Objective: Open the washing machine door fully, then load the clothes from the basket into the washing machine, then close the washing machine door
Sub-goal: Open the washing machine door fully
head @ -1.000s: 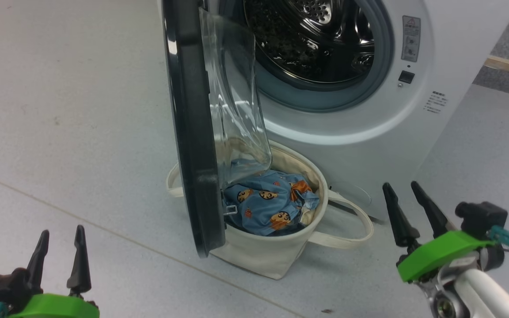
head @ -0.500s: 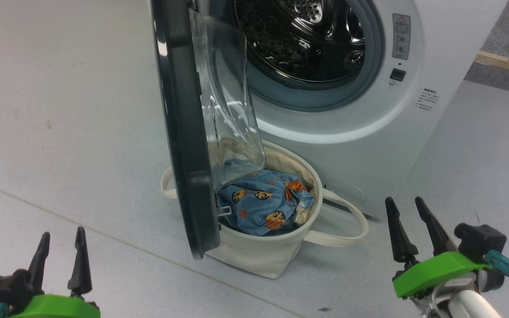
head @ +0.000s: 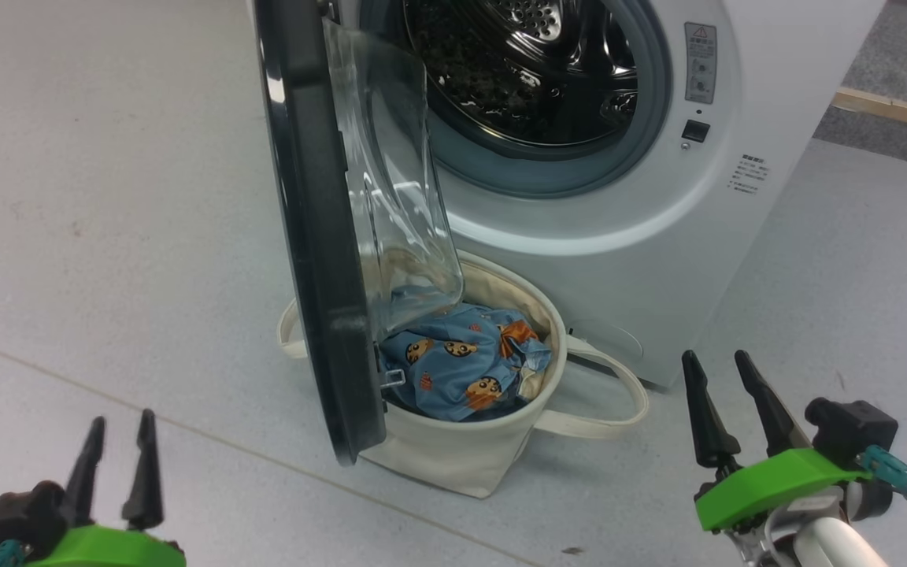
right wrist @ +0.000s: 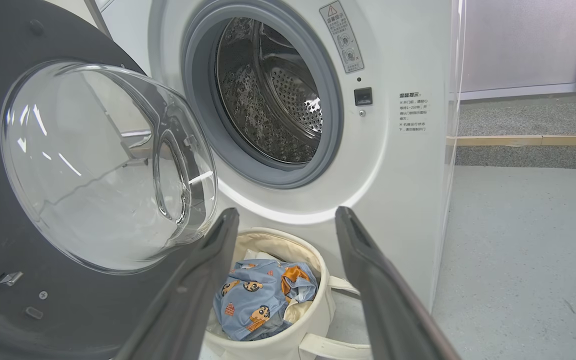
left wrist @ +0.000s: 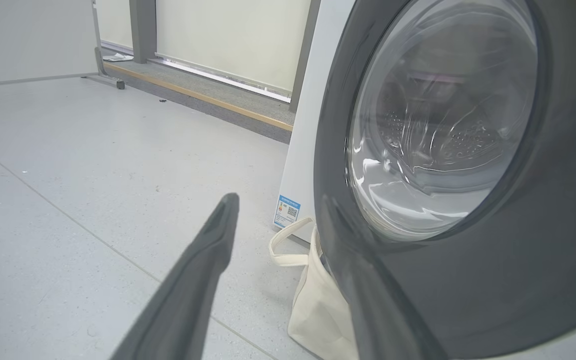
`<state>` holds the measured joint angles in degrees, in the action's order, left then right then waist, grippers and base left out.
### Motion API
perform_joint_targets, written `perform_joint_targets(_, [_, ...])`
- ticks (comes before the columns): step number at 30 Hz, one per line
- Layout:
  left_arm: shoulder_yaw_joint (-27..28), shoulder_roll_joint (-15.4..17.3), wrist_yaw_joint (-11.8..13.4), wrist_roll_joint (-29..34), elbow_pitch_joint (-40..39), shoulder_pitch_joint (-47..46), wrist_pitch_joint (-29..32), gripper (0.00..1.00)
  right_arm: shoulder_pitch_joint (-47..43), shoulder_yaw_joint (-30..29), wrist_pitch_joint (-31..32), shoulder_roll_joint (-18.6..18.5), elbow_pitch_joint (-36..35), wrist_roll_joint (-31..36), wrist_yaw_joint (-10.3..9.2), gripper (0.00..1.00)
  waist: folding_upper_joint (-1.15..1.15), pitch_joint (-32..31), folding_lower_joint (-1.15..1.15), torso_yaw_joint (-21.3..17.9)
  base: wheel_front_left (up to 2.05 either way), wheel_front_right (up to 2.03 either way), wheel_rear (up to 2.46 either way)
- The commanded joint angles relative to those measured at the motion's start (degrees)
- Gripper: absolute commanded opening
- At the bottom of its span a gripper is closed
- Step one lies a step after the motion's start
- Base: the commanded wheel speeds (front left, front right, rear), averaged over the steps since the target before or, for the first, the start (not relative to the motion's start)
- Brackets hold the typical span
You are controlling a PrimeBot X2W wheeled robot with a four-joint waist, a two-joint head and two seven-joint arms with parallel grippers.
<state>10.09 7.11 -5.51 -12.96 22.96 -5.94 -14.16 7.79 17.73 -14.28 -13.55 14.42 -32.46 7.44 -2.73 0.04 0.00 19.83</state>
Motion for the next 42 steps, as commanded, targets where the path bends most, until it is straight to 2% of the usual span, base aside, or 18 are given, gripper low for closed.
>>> perform_joint_targets(1, [1.57, 1.53, -0.01, -0.31, -1.57, -2.43, -0.25, 0.01, 0.62, 0.98, -0.72, -0.43, -1.67, -0.25, 0.05, 1.00, 0.00, -0.05, 0.00, -0.10, 0.00, 0.00, 0.00])
perform_joint_targets(4, [1.00, 1.52, -0.30, -0.30, -3.82, -2.84, -0.51, 0.00, 0.66, 1.09, -0.72, -0.29, -1.69, -0.45, 0.05, 1.00, 0.00, -0.14, 0.00, -0.41, 0.00, 0.00, 0.00])
perform_joint_targets(8, [-1.47, 0.00, -1.09, 0.02, -14.29, -3.80, -0.80, 0.00, 0.35, 0.85, -0.72, -0.33, -1.64, -0.67, 0.05, 1.00, 0.00, -0.42, 0.00, -0.67, 0.00, 0.00, 0.00])
perform_joint_targets(13, [-8.13, -2.28, -1.57, 0.70, -24.62, -4.65, -0.82, 0.00, 0.36, 1.24, -0.72, -0.33, -1.55, -0.77, 0.05, 1.00, 0.00, -0.90, 0.00, -1.28, 0.00, 0.00, 0.00])
perform_joint_targets(20, [-17.05, -3.87, -1.32, 0.05, -29.78, -6.57, -0.83, 0.00, 0.37, 1.88, -0.72, -0.34, -1.75, -1.15, 0.05, 1.00, 0.00, -1.23, 0.00, -3.53, 0.00, 0.00, 0.00])
perform_joint_targets(23, [-19.90, -4.03, -0.81, -0.10, -28.65, -6.93, -0.83, 0.00, 0.30, 1.69, -0.72, -0.60, -1.66, -1.22, 0.05, 1.00, 0.00, -1.01, 0.00, -4.51, 0.00, 0.00, 0.00])
perform_joint_targets(30, [-23.53, -4.17, 0.94, -1.60, -20.31, -7.57, 0.07, 0.00, 0.64, 1.51, -0.72, -0.88, -1.66, -1.33, 0.05, 1.00, 0.00, -0.14, 0.00, -6.76, 0.00, 0.00, 0.00])
perform_joint_targets(36, [-23.33, -4.20, 3.64, -3.24, -13.61, -8.37, 0.06, 0.00, 0.94, 1.40, -0.72, -0.97, -1.61, -1.38, 0.05, 1.00, 0.00, 0.34, 0.00, -7.35, 0.00, 0.00, 0.00])
perform_joint_targets(42, [-21.73, -4.21, 5.82, -3.90, -11.72, -8.36, -0.15, 0.00, 0.76, 1.23, -0.72, -0.74, -1.61, -1.55, 0.05, 1.00, 0.00, 0.48, 0.00, -6.01, 0.00, 0.00, 0.00])
